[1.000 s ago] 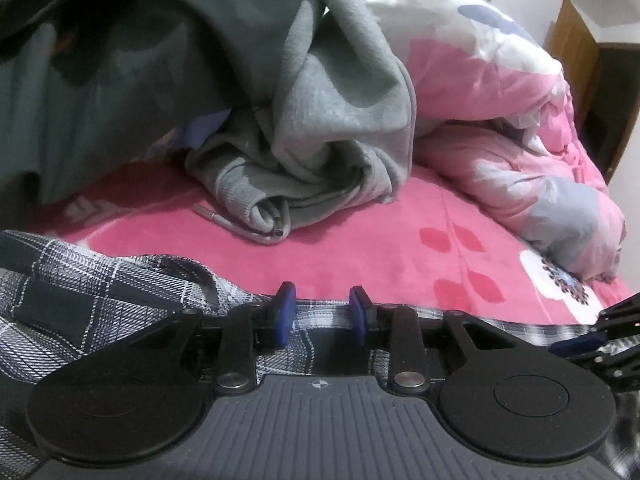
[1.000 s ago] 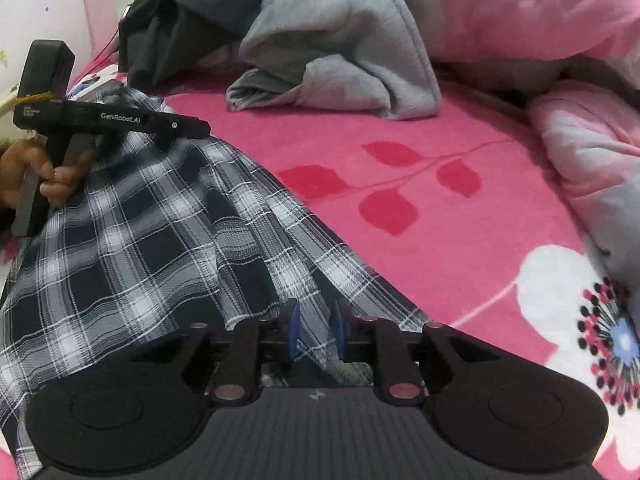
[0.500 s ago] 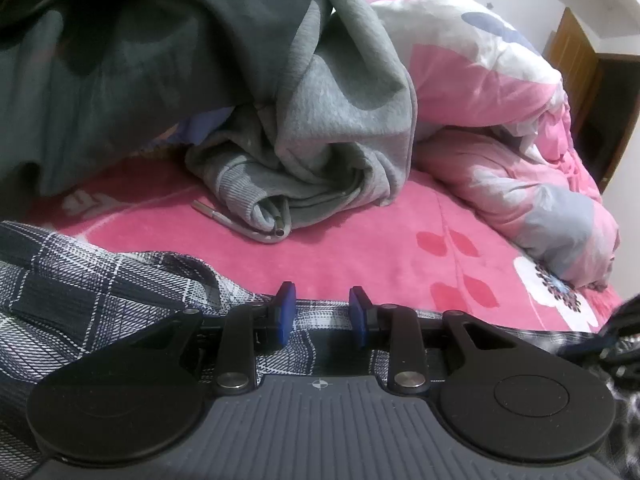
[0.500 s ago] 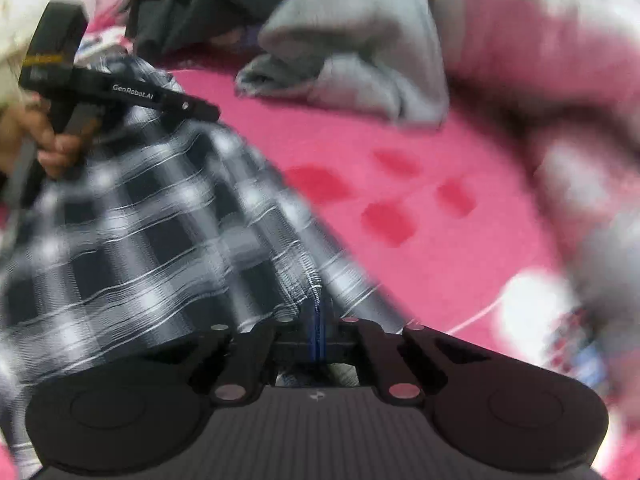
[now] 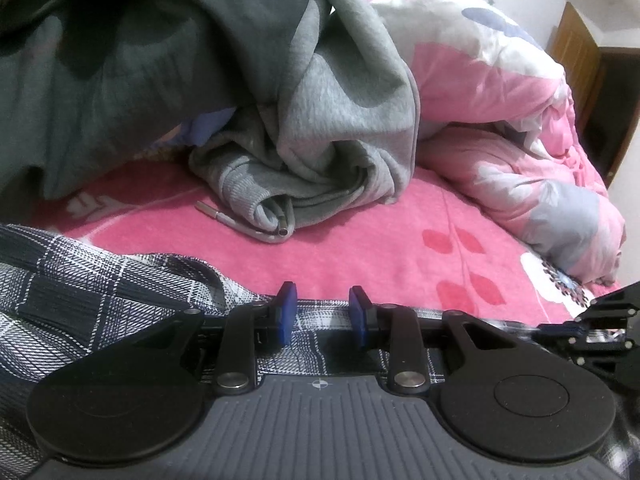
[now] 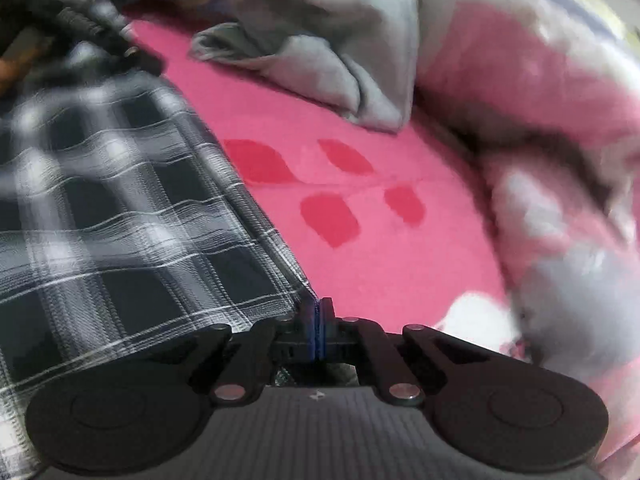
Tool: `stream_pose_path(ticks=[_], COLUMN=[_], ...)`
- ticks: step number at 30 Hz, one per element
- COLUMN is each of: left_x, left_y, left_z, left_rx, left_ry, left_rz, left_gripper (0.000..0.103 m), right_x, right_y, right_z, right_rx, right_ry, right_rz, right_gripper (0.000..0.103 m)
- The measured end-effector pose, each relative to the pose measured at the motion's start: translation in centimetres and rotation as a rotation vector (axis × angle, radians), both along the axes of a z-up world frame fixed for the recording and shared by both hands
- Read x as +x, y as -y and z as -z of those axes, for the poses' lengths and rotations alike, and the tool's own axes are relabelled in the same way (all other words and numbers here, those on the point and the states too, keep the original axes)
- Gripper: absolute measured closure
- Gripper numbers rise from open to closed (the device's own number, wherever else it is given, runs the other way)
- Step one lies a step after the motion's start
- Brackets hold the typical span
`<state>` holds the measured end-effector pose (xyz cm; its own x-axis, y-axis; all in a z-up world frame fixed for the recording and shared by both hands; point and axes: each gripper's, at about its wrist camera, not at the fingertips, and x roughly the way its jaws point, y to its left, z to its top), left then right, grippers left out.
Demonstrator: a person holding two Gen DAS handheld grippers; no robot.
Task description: Fold clothes
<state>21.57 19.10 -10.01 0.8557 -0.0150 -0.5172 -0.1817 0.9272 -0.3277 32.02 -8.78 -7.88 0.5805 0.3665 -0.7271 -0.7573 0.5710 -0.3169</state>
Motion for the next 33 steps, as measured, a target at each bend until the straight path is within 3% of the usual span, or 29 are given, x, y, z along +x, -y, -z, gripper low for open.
stream_pose_path(ticks=[2,3,5,7,10,14,16,19,22,25,28,31,33], left_x=[0.0,0.0,0.0,0.0,0.0,-0.8,-1.6,-0.9,1.3,3.5,3.8,4.0,4.1], left_y=[-0.1,-0.1,-0.1,-0.1,-0.2,0.5,1.6,4.9,8.7,11.0,10.8,10.3,10.4], left_z=[0.0,0.0,0.0,0.0,0.0,-1.4,-2.7,-4.1,-3.2,-0.6,0.8,1.1,1.3], left_rx=[-0.004,-0.007,-0.010,-0.012,-0.013,0.012,0.005,-0.029,-0.083,-0.066,-0.026,-0.045,-0.046], left_ry=[-0.002,-0.003,-0.003,-0.003,-0.004,0.045,0.094,0.086,-0.011,-0.090,-0.077,-0.068,-0.065], left_rz=[0.000,0.000,0.000,0.000,0.000,-0.012,0.003,0.144,0.303,0.335,0.337,0.350,0.355], left_gripper=[0.073,0.073,0.073,0.073,0.073,0.073,0.073,0.073,0.073,0.073,0.073,0.073,0.073], right_x=[2.6,4.2,6.9,7.7,5.3,-1.0,-3.2,-4.5,-4.1,-3.7,-3.2,-5.1,-7.5], right_y=[3.0,5.0,10.2,16.0,22.5,26.8,27.3,25.5,21.0,17.0,14.1,11.9,10.7], right_z=[-0.5,-0.6,-0.4,-0.5,-2.2,-6.7,-8.1,-9.4,-8.6,-6.9,-4.9,-2.3,-0.6], right_rx=[0.223,0.351,0.604,0.835,1.011,0.939,0.852,0.651,0.433,0.318,0.247,0.136,0.042], right_ry=[-0.147,-0.239,-0.389,-0.453,-0.431,-0.279,-0.218,-0.140,-0.099,-0.087,-0.076,-0.078,0.010], right_rz=[0.146,0.249,0.510,0.769,0.954,0.947,0.905,0.760,0.573,0.423,0.295,0.133,0.049], right_gripper=[0.094,0.081,0.081,0.080,0.080,0.080,0.080,0.080,0.080,0.080,0.080,0.080,0.081])
